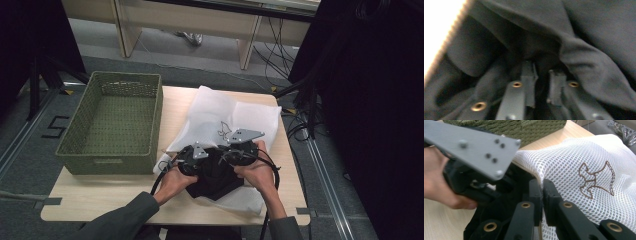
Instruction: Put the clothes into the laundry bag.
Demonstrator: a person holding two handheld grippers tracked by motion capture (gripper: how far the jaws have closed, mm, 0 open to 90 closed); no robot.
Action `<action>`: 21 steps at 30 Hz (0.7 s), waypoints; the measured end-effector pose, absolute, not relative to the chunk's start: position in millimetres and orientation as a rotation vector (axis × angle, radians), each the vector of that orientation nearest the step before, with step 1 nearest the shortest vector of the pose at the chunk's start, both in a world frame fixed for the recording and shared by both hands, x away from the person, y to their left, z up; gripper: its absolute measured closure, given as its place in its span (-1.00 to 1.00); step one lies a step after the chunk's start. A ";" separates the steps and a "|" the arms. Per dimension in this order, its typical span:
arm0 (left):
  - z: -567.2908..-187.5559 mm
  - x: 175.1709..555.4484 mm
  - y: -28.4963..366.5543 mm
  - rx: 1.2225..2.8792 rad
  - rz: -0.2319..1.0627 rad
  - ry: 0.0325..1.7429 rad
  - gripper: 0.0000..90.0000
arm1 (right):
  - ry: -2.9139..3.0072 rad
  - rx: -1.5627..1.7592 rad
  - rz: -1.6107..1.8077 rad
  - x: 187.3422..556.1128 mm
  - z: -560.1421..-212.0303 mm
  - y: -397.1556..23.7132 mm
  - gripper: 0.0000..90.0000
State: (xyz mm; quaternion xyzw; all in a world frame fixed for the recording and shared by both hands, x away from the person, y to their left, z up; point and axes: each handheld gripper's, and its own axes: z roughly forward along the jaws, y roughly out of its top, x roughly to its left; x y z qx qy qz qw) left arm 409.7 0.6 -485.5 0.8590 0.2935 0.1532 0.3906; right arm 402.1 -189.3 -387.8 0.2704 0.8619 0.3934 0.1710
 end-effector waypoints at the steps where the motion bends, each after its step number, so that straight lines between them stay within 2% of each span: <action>1: -482.9 404.5 4.4 2.181 0.367 0.750 0.35 | 2.444 0.765 1.114 402.3 -387.3 -190.8 0.94; 2: -480.2 399.4 8.8 2.177 0.343 0.743 0.19 | 2.443 0.771 1.119 402.6 -386.8 -191.7 0.94; 7: -472.6 370.2 36.5 2.203 0.299 0.714 -0.36 | 2.436 0.779 1.125 399.9 -383.6 -191.8 0.94; 10: -480.0 355.3 43.5 2.235 0.276 0.687 -0.51 | 2.432 0.757 1.131 397.5 -382.1 -188.7 0.94; 14: -494.3 344.7 34.1 2.287 0.273 0.650 -0.58 | 2.447 0.727 1.128 392.2 -380.0 -183.6 0.94; 16: -497.6 347.7 25.1 2.299 0.318 0.619 -0.46 | 2.458 0.726 1.131 391.0 -380.2 -181.8 0.94; 17: -498.6 351.6 19.3 2.296 0.305 0.602 -0.30 | 2.461 0.725 1.128 390.3 -380.1 -181.6 0.94; 20: -497.2 365.1 2.6 2.306 0.371 0.560 0.46 | 2.452 0.730 1.127 389.4 -380.5 -182.0 0.94; 21: -497.5 371.8 -1.8 2.302 0.385 0.553 0.62 | 2.453 0.745 1.131 389.0 -380.5 -182.5 0.94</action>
